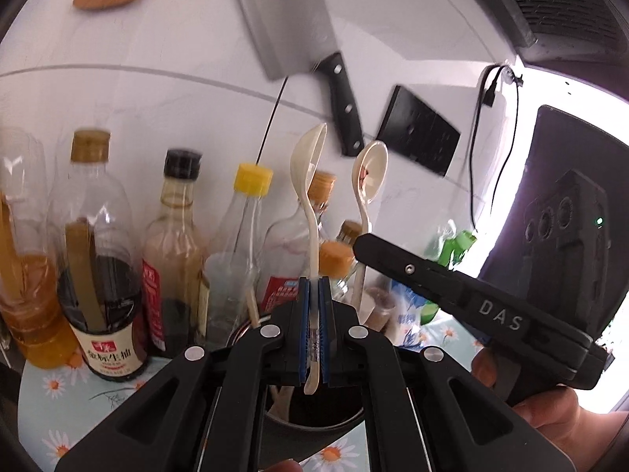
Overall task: Organize utensils
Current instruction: 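Carry both spoons over the black holder with both tools, then open both tools to drop the spoons into the holder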
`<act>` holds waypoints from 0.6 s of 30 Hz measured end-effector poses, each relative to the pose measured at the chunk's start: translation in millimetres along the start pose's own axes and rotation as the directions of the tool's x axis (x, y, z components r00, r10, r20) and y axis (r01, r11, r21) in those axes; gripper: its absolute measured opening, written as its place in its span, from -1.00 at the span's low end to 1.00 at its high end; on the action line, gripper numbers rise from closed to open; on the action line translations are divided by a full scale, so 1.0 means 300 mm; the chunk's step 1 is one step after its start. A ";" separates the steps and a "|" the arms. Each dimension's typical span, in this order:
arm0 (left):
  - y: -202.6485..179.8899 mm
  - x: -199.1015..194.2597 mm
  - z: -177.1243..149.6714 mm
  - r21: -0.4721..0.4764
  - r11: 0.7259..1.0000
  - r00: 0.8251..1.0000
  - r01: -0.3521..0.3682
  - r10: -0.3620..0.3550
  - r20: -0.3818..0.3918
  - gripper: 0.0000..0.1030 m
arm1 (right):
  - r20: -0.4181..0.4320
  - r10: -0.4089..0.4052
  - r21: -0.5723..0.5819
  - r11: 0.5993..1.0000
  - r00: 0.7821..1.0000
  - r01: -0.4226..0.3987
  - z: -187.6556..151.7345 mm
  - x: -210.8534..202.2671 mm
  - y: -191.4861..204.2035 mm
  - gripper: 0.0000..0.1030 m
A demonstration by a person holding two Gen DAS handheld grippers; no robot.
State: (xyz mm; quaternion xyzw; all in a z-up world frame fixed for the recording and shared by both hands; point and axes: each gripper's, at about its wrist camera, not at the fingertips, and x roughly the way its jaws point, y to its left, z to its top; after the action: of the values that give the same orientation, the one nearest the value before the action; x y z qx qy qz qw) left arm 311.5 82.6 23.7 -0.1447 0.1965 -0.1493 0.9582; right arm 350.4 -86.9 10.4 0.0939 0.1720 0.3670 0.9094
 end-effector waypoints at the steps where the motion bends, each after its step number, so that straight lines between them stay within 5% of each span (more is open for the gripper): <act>1: 0.009 0.009 -0.010 -0.010 1.000 1.000 0.001 -0.002 -0.011 -0.93 | -0.005 -0.003 0.000 1.000 1.000 0.003 -0.009 0.006 -0.001 -0.84; 15: 0.025 0.027 -0.078 -0.010 1.000 0.998 -0.016 0.016 -0.064 -0.90 | -0.079 -0.020 0.000 1.000 0.997 0.020 -0.094 0.044 0.009 -0.82; 18: 0.023 0.009 -0.075 -0.014 1.000 0.998 -0.021 0.020 -0.058 -0.90 | -0.085 -0.014 0.022 1.000 0.996 0.016 -0.097 0.031 0.004 -0.64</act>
State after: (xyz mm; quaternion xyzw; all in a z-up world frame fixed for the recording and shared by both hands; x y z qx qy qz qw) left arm 306.1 83.0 0.6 -0.1451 0.2269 -0.1422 0.9525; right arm 344.9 -78.2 -18.3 0.0874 0.2153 0.3617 0.9029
